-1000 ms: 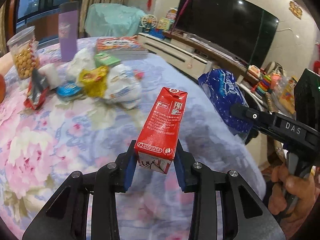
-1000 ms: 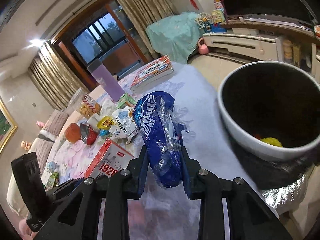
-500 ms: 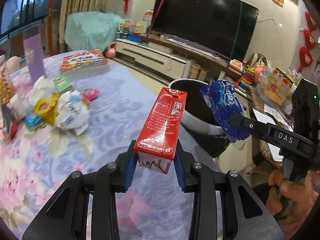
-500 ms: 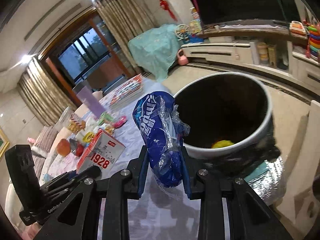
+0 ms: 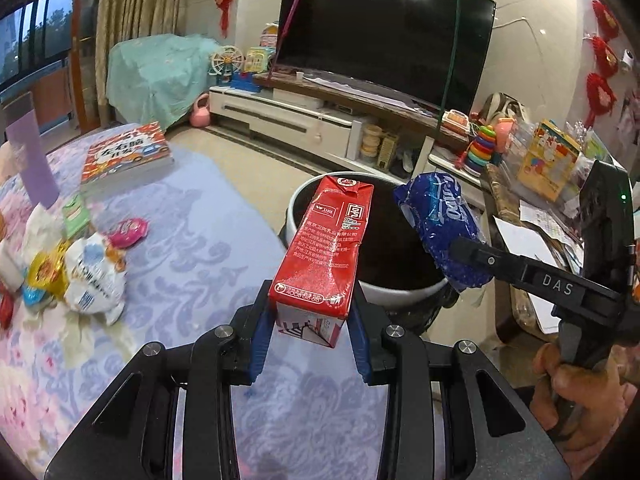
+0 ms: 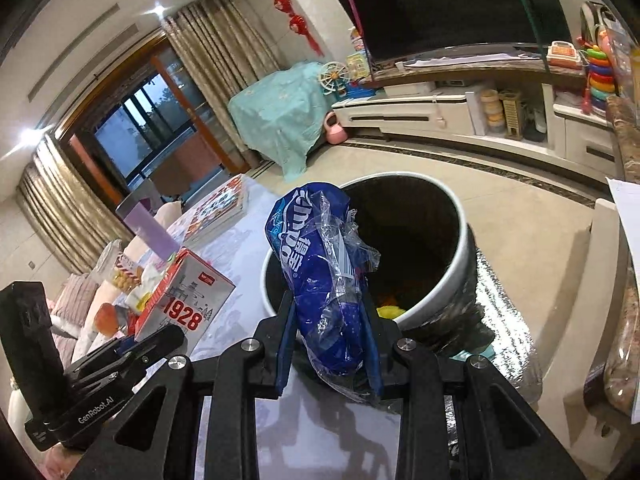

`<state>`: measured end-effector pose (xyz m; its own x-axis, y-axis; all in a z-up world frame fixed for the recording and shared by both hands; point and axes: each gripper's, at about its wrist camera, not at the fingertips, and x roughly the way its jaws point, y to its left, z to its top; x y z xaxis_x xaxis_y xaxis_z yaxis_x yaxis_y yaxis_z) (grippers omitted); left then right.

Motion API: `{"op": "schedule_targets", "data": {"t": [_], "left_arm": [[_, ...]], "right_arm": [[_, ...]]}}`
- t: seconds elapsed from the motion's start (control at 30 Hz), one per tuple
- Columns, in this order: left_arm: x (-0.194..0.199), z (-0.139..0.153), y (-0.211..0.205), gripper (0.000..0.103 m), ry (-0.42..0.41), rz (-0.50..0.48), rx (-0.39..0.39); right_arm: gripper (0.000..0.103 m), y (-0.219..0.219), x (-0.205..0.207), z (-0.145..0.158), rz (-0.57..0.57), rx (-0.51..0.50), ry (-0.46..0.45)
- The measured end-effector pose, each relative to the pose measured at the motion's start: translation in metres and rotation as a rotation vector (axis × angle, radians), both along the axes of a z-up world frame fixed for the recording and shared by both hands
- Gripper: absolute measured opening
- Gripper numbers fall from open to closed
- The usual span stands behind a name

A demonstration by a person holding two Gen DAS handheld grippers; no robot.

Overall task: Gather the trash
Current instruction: 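Carry the carton and blue bag over the bin and open both grippers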

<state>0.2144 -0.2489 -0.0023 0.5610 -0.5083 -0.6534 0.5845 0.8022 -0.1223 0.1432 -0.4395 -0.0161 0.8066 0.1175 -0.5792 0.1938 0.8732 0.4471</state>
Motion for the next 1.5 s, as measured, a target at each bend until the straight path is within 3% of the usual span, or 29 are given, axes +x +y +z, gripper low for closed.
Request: {"op": "schedule_targets", "data": {"t": [0.63, 1.33, 1.4, 1.5], "left_arm": [[0.026, -0.003, -0.056, 0.033, -0.018, -0.056, 0.070], [0.047, -0.016, -0.076, 0.034, 0.028, -0.053, 0.088], [0.047, -0.016, -0.074, 0.041, 0.034, -0.052, 0.076], [0.045, -0.013, -0.068, 0.050, 0.020, -0.033, 0.068]], "right_arm": [[0.030, -0.027, 0.021, -0.002, -0.006, -0.014, 0.046], [0.034, -0.041, 0.043, -0.005, -0.006, -0.030, 0.092], [0.034, -0.043, 0.044, -0.005, -0.009, -0.032, 0.091], [0.044, -0.043, 0.043, -0.004, -0.014, -0.030, 0.091]]}}
